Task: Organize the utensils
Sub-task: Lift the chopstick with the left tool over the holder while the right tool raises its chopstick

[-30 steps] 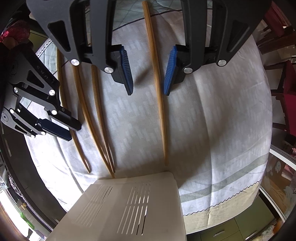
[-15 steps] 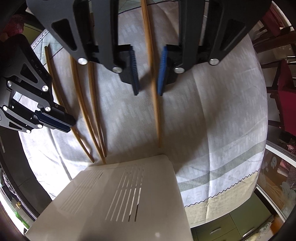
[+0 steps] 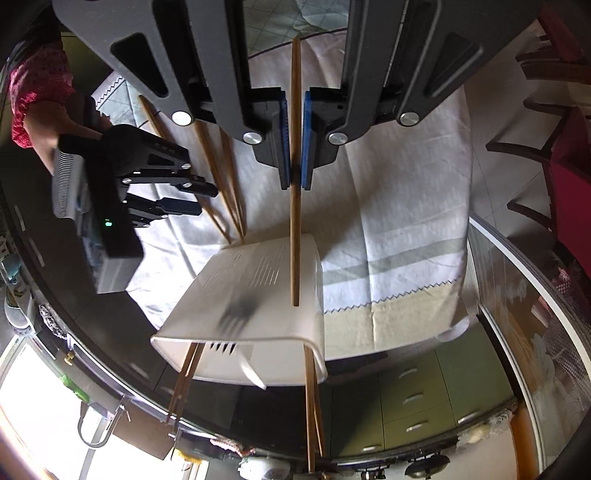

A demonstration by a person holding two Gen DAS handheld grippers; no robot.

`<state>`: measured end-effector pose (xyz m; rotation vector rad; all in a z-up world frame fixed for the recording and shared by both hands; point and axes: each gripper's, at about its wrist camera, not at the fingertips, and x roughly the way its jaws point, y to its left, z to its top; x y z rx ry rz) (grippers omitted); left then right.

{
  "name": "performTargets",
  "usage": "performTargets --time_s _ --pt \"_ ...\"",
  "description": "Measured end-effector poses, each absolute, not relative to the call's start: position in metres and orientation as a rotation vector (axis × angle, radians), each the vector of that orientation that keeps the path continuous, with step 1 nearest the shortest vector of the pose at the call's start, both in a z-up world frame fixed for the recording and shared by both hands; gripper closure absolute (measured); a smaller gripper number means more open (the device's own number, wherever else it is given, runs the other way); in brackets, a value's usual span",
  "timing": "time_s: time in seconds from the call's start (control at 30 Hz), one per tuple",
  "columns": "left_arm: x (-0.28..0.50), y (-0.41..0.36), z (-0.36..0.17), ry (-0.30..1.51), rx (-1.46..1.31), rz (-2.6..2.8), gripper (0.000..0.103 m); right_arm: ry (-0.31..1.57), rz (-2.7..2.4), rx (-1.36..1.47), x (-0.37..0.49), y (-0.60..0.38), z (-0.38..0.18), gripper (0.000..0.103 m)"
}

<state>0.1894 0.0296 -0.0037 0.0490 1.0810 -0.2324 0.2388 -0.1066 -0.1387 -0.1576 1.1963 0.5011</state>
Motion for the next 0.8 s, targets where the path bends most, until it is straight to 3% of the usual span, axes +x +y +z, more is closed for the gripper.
performTargets --time_s 0.03,0.13,0.37,0.8 --pt "0.180 0.030 0.005 1.054 0.052 -0.236 0.097 1.190 0.493 -0.168 0.238 -0.104 -0.139 0.074" --pt "0.151 0.031 0.025 0.996 0.065 -0.238 0.097 1.155 0.442 -0.211 0.239 -0.102 -0.139 0.095" --pt "0.128 0.032 0.034 0.965 0.078 -0.250 0.097 1.118 0.445 -0.126 0.238 -0.121 -0.131 0.096" --pt "0.106 0.037 0.038 0.946 0.085 -0.253 0.097 0.682 0.474 0.078 0.154 -0.195 -0.020 0.096"
